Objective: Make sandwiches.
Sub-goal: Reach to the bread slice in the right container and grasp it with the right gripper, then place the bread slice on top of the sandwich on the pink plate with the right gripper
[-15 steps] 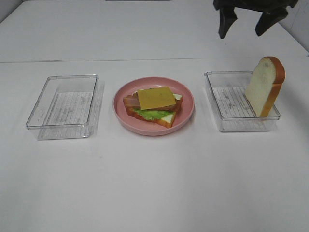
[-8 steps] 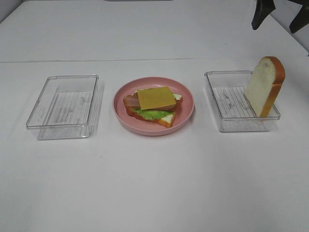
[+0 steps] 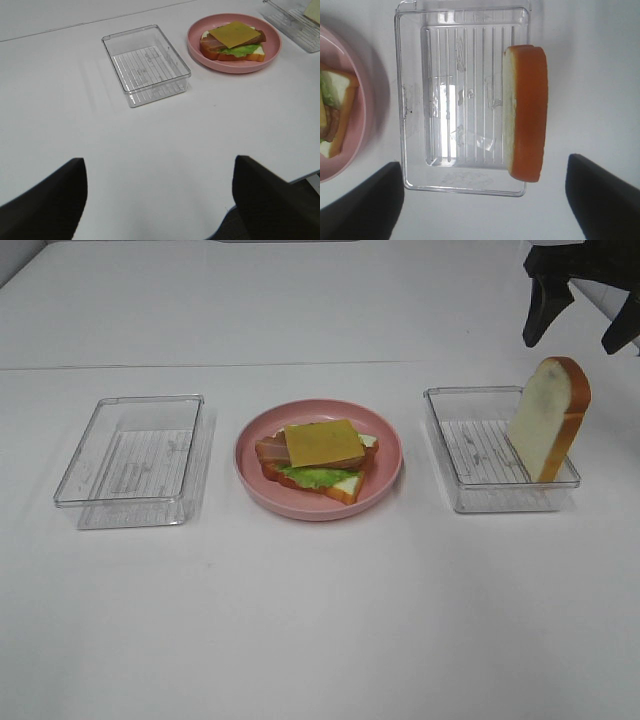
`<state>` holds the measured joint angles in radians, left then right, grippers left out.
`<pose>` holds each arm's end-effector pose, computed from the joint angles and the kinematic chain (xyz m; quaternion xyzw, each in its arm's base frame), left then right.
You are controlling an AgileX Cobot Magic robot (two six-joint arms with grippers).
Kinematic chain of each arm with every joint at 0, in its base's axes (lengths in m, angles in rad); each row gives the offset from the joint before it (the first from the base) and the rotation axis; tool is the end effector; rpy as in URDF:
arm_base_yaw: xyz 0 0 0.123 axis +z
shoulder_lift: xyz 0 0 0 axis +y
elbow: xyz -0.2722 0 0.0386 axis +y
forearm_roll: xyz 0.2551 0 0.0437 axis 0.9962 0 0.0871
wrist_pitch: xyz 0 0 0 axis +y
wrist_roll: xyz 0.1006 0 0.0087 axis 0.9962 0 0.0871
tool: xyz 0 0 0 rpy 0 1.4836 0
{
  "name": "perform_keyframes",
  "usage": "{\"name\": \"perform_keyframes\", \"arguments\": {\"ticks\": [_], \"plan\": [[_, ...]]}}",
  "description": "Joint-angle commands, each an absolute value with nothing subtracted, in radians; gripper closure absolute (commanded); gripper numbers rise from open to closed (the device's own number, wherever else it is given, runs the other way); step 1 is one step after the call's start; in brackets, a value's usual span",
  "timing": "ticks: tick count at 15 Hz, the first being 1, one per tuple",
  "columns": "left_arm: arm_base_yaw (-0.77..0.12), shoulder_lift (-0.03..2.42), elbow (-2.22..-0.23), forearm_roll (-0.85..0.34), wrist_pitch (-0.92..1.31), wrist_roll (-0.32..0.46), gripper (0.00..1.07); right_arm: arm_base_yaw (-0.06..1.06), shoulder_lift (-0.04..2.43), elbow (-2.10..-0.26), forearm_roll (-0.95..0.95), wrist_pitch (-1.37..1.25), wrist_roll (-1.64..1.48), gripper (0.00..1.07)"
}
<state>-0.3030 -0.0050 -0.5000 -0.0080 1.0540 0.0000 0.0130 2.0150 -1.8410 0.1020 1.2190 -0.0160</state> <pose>0.0190 -0.0067 0.2768 0.1285 0.8404 -0.0834 0.5199 0.4369 0.0153 0.2541 -0.0033 0.9900 0.0496 0.1320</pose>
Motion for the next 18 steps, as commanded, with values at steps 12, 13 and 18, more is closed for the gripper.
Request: {"name": "perform_keyframes", "arguments": {"ticks": [12,13,18], "plan": [[-0.301,-0.025,-0.498,-0.010,1.045,0.000,0.30,0.011,2.165,-1.835,0.051,1.231,-0.039,0.69],[-0.301,-0.025,-0.498,-0.010,1.045,0.000,0.30,0.011,2.165,-1.835,0.051,1.231,-0.032,0.78],[-0.301,-0.025,-0.498,-0.010,1.045,0.000,0.30,0.011,2.165,-1.835,0.051,1.229,-0.009,1.07]]}}
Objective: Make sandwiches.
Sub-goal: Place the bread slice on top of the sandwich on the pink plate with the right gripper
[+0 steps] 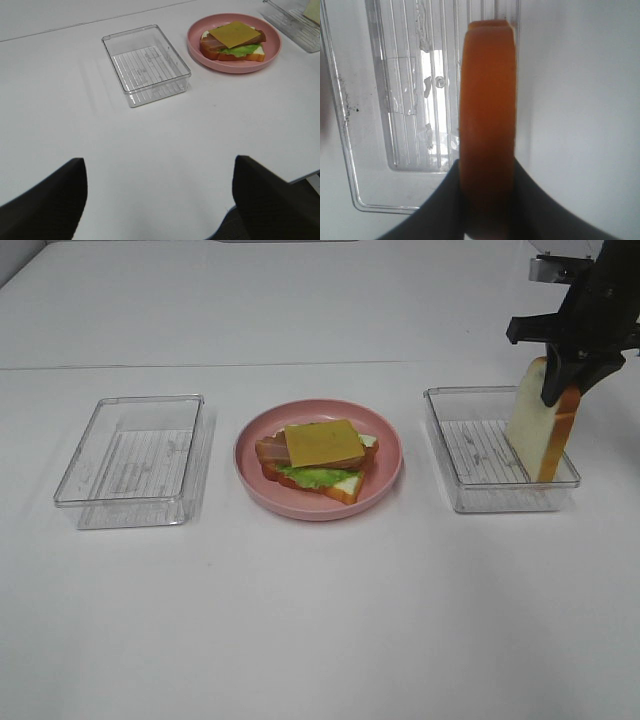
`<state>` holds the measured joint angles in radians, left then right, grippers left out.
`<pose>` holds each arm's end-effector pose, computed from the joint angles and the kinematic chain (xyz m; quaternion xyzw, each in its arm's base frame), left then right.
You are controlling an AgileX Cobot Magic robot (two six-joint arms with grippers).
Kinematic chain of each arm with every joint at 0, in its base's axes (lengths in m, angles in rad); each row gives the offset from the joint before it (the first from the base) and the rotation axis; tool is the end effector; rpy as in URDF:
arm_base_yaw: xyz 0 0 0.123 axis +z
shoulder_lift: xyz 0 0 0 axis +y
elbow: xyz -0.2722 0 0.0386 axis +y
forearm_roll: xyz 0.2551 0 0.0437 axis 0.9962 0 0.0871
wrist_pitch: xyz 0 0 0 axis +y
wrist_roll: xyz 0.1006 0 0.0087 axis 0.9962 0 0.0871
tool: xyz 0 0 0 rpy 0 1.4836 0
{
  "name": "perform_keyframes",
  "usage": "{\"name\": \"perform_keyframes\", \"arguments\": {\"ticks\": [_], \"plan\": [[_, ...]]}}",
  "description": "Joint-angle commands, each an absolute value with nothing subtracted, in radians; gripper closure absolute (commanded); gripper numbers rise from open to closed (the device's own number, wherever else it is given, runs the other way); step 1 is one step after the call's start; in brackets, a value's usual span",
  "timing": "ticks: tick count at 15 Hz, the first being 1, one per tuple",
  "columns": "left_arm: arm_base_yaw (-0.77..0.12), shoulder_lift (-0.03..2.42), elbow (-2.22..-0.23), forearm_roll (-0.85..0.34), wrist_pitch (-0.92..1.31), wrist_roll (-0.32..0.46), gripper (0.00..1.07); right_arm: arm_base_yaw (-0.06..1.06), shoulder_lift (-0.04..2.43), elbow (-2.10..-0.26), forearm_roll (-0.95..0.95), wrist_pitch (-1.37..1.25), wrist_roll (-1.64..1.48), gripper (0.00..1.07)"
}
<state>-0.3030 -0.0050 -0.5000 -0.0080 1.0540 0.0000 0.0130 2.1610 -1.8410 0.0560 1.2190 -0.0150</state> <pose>0.0190 -0.0067 0.2768 0.1285 0.8404 -0.0834 0.5199 0.4513 0.0112 0.1888 -0.0059 0.9979 0.0267 0.0595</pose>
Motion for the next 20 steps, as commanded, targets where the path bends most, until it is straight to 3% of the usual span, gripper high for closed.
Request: {"name": "perform_keyframes", "arguments": {"ticks": [1,5,10,12,17,20], "plan": [[-0.301,-0.025,-0.498,-0.010,1.045,0.000,0.30,0.011,2.162,-1.838,0.050,1.230,-0.009,1.07],[-0.301,-0.025,-0.498,-0.010,1.045,0.000,0.30,0.014,2.067,-1.844,0.085,1.230,-0.008,1.07],[-0.301,-0.025,-0.498,-0.010,1.045,0.000,0.30,0.017,1.966,-1.843,0.446,1.234,-0.162,1.07],[-0.301,-0.025,-0.498,-0.010,1.045,0.000,0.30,0.059,1.982,-1.843,0.599,1.232,-0.218,1.07],[-0.301,-0.025,-0.498,-0.010,1.045,0.000,0.30,0.214,2.121,-1.843,0.747,1.099,-0.187,1.07],[-0.301,-0.025,-0.498,-0.010,1.045,0.000,0.30,0.214,2.202,-1.843,0.840,1.072,-0.183,1.07]]}}
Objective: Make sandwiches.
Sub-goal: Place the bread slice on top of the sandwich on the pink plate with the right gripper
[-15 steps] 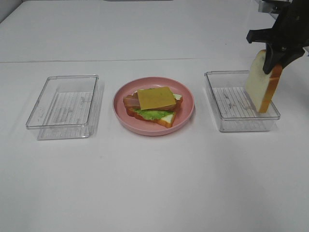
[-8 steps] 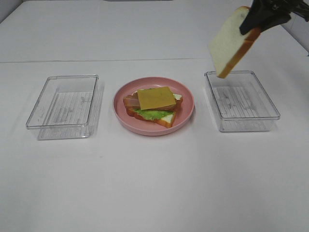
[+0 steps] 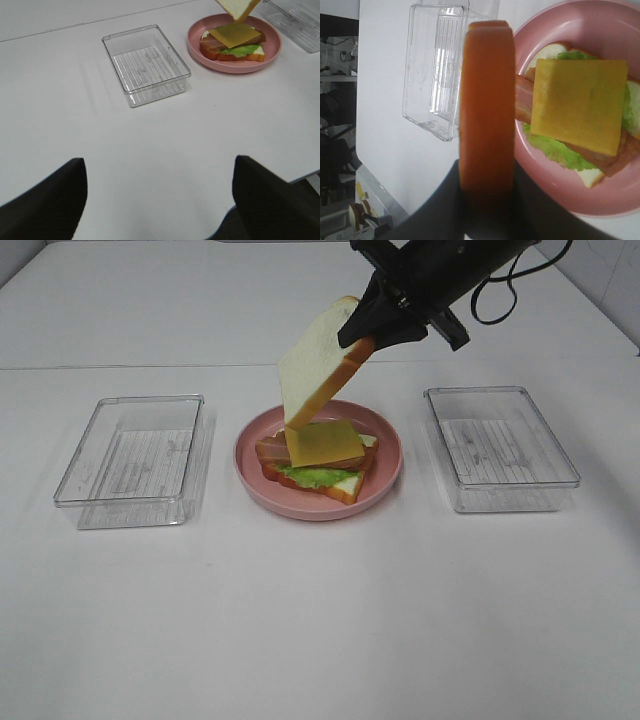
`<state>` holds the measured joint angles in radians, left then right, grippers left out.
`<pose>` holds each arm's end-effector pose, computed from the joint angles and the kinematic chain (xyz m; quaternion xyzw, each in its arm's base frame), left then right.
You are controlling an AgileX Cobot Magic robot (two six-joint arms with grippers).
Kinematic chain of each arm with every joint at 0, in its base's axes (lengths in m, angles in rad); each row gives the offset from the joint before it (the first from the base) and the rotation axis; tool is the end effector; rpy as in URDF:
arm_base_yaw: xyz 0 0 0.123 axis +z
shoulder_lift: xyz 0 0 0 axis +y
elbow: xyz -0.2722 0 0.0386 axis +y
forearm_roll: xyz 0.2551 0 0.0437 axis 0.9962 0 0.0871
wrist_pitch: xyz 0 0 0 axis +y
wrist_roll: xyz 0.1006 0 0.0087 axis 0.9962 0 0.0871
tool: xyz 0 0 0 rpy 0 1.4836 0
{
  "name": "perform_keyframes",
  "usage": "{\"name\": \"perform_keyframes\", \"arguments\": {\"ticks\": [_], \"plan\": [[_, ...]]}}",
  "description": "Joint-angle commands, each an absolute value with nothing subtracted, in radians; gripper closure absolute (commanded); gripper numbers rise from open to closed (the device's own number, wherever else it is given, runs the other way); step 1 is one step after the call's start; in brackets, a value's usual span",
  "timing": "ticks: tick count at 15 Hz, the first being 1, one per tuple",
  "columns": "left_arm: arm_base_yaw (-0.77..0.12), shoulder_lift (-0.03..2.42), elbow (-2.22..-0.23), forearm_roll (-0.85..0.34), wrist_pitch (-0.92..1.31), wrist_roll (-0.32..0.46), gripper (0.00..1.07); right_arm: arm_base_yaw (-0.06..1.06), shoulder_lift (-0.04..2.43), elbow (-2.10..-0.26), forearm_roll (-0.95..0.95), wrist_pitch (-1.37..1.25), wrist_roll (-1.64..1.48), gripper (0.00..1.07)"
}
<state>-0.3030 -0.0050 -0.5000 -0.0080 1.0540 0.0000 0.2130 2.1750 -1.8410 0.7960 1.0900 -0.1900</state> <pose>0.0190 -0.0067 0.2768 0.1285 0.8404 -0.0834 0.5199 0.4474 0.1623 0.2106 -0.0481 0.9246 0.3634 0.1034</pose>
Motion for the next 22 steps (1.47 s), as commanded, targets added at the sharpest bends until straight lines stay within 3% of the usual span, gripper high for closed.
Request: {"name": "perform_keyframes", "arguments": {"ticks": [1,9,11,22], "plan": [[-0.301,-0.025,-0.498,-0.010,1.045,0.000,0.30,0.214,2.216,-1.842,0.848,1.065,-0.182,1.07],[-0.301,-0.025,-0.498,-0.010,1.045,0.000,0.30,0.212,2.220,-1.605,1.044,0.853,-0.268,1.07],[-0.301,-0.025,-0.498,-0.010,1.045,0.000,0.30,0.212,2.222,-1.576,1.170,0.817,-0.348,1.07],[-0.301,-0.025,-0.498,-0.010,1.045,0.000,0.30,0.212,2.264,-1.575,1.113,0.856,-0.309,1.07]]}}
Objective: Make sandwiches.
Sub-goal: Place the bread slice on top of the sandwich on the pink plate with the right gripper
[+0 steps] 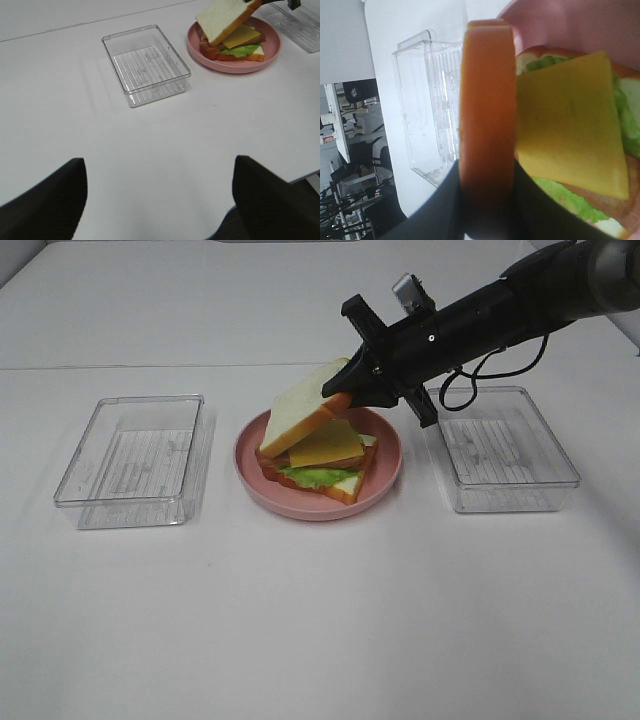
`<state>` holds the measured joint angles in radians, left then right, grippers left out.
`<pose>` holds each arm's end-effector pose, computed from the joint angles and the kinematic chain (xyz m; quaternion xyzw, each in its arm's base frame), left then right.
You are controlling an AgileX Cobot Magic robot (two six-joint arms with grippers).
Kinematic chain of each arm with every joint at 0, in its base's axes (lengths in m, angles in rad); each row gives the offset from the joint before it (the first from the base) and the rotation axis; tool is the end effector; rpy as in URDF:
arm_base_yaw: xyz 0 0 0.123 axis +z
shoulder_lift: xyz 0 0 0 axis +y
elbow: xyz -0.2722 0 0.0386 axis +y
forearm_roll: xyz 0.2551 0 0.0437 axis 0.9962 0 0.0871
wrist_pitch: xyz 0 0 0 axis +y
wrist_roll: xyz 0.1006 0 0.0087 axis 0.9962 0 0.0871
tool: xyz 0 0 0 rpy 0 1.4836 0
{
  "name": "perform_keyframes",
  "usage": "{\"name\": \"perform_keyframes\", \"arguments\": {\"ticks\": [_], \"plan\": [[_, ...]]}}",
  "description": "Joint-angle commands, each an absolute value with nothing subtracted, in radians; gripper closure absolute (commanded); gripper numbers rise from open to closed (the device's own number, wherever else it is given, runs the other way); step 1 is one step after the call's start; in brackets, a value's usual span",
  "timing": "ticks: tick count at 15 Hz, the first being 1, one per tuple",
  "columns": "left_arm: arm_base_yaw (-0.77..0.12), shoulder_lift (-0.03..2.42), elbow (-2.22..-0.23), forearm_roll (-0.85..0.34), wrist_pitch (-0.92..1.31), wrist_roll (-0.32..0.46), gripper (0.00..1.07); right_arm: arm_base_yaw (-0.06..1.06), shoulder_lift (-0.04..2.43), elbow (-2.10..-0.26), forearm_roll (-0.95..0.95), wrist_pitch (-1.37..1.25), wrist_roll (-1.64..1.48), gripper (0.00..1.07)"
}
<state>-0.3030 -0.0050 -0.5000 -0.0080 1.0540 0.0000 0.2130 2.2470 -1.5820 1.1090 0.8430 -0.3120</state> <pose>0.0190 -0.0067 0.2768 0.1285 0.8404 -0.0834 0.5199 0.4412 0.1645 0.1233 0.0889 0.9017 0.4146 0.0843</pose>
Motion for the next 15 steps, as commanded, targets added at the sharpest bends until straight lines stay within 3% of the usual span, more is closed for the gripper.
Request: {"name": "perform_keyframes", "arguments": {"ticks": [1,7,12,15], "plan": [[-0.301,-0.025,-0.498,-0.010,1.045,0.000,0.30,0.212,2.261,-1.575,1.102,0.824,-0.309,1.07],[-0.301,-0.025,-0.498,-0.010,1.045,0.000,0.30,0.212,2.234,-1.575,0.972,0.832,-0.264,1.04],[-0.301,-0.025,-0.498,-0.010,1.045,0.000,0.30,0.212,2.233,-1.575,0.942,0.886,-0.257,0.43],[-0.301,-0.025,-0.498,-0.010,1.045,0.000,0.30,0.212,2.233,-1.576,0.922,0.921,-0.257,0.36]]}}
